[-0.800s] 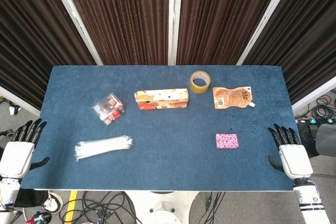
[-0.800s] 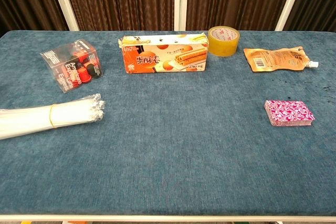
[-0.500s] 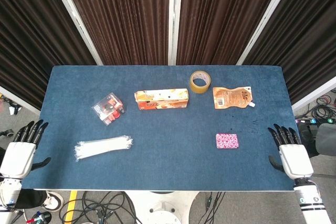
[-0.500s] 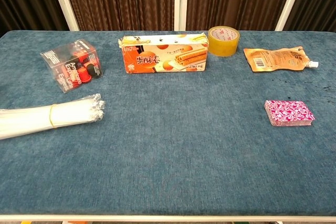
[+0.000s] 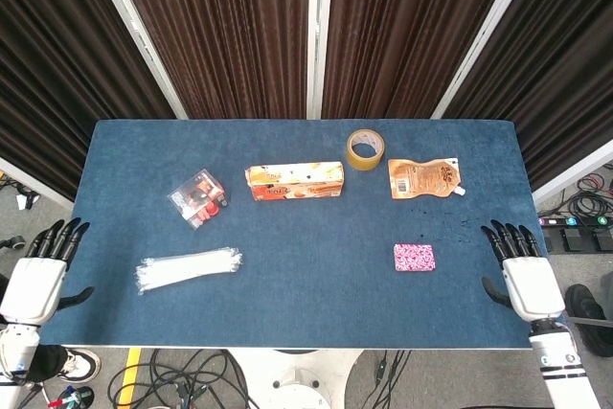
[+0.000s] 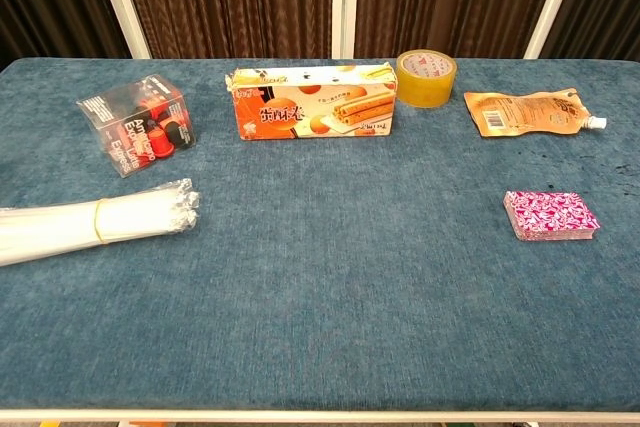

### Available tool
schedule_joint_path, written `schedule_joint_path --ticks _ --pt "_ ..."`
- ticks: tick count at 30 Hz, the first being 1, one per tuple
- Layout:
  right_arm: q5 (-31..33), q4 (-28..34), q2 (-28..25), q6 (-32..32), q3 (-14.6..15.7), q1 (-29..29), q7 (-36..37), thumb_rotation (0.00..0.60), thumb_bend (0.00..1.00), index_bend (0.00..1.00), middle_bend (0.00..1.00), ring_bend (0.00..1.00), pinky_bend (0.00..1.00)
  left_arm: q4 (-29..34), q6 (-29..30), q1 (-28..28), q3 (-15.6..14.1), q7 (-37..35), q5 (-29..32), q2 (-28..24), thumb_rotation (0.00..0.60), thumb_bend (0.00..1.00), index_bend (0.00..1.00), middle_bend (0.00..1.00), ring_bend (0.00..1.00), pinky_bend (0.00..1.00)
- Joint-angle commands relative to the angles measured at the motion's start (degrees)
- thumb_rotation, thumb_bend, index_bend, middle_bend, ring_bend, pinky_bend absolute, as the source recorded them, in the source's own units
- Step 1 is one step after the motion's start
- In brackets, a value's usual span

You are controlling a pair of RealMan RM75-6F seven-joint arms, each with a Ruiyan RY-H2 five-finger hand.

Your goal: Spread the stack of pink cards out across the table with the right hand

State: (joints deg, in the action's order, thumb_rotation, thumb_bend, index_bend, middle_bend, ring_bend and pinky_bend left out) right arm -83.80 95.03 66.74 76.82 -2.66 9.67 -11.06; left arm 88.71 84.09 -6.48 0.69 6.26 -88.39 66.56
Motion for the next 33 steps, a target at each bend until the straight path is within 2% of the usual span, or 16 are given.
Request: schedule_joint_path --ticks 1,6,7,9,11,13,14,16,18,24,30,33 --pt "0.6 0.3 -0.3 -0.9 0.2 0.2 -0.4 0.600 0.24 0.08 0.05 0.00 0.00 -0.1 -0.2 0.1 -0.2 -0.6 0.0 -0.3 0.600 0.00 0.05 0.05 0.00 0.15" --pt "1.8 1.0 -0.9 -2.5 -0.3 1.2 -1.8 0.600 0.24 0.08 0.09 0.03 0.03 -0.8 0.2 0.0 0.4 -1.6 0.4 0.3 0.600 0.00 0.05 0.05 0.00 0.15" --pt "2.1 1.3 -1.1 -2.8 -0.6 1.5 -2.4 0.600 0.24 0.08 0.10 0.09 0.10 -1.1 0.3 0.0 0.4 -1.8 0.3 0.5 0.600 0.00 0.05 0.05 0.00 0.15" --pt "2.3 1.8 -1.4 -3.5 -1.0 2.2 -2.9 0.600 0.25 0.07 0.14 0.29 0.35 -1.5 0.3 0.0 0.3 -1.9 0.3 0.7 0.600 0.00 0.05 0.05 0.00 0.15" --pt "3.5 3.2 -1.8 -5.8 -1.4 3.2 -0.2 0.600 0.27 0.07 0.20 0.56 0.67 -1.9 -0.3 0.0 0.1 -2.3 0.7 0.7 0.600 0.00 0.05 0.05 0.00 0.15" --pt "5.7 4.7 -3.1 -9.3 -1.5 4.3 1.4 0.600 0.28 0.07 0.30 0.71 0.84 -2.3 -0.8 0.1 -0.1 -3.0 0.9 0.7 0.600 0.00 0.05 0.05 0.00 0.15" --pt "6.3 5.0 -3.5 -10.2 -1.5 4.8 0.5 0.600 0.28 0.07 0.36 0.77 0.89 -2.6 -0.8 0.1 -0.1 -3.3 0.9 0.7 0.600 0.00 0.05 0.05 0.00 0.15" --pt "7.2 5.0 -3.4 -10.7 -1.6 5.6 -3.1 0.600 0.28 0.07 0.46 0.85 0.94 -3.2 -0.7 0.2 -0.2 -4.0 0.8 0.8 0.600 0.00 0.05 0.05 0.00 0.15" --pt "8.6 5.5 -2.7 -11.2 -1.7 6.3 -6.2 0.600 0.28 0.08 0.49 0.88 0.96 -3.6 -0.7 0.3 -0.4 -4.7 0.8 0.8 0.600 0.00 0.05 0.05 0.00 0.15" --pt "12.0 5.6 0.0 -13.3 -2.6 9.0 -12.2 0.600 0.26 0.19 0.45 0.90 0.97 -4.6 -1.0 0.4 -0.6 -6.5 0.8 0.7 0.600 0.00 0.05 0.05 0.00 0.15" --pt "17.1 2.1 4.5 -16.6 -3.3 12.6 -17.7 0.600 0.25 0.21 0.33 0.90 0.97 -5.2 -1.2 0.3 -0.6 -7.1 0.7 0.9 0.600 0.00 0.05 0.05 0.00 0.15" --pt "19.5 0.0 6.7 -18.5 -3.3 14.3 -19.7 0.600 0.25 0.21 0.31 0.90 0.97 -5.4 -1.2 0.3 -0.6 -7.3 0.7 0.9 0.600 0.00 0.05 0.05 0.00 0.15"
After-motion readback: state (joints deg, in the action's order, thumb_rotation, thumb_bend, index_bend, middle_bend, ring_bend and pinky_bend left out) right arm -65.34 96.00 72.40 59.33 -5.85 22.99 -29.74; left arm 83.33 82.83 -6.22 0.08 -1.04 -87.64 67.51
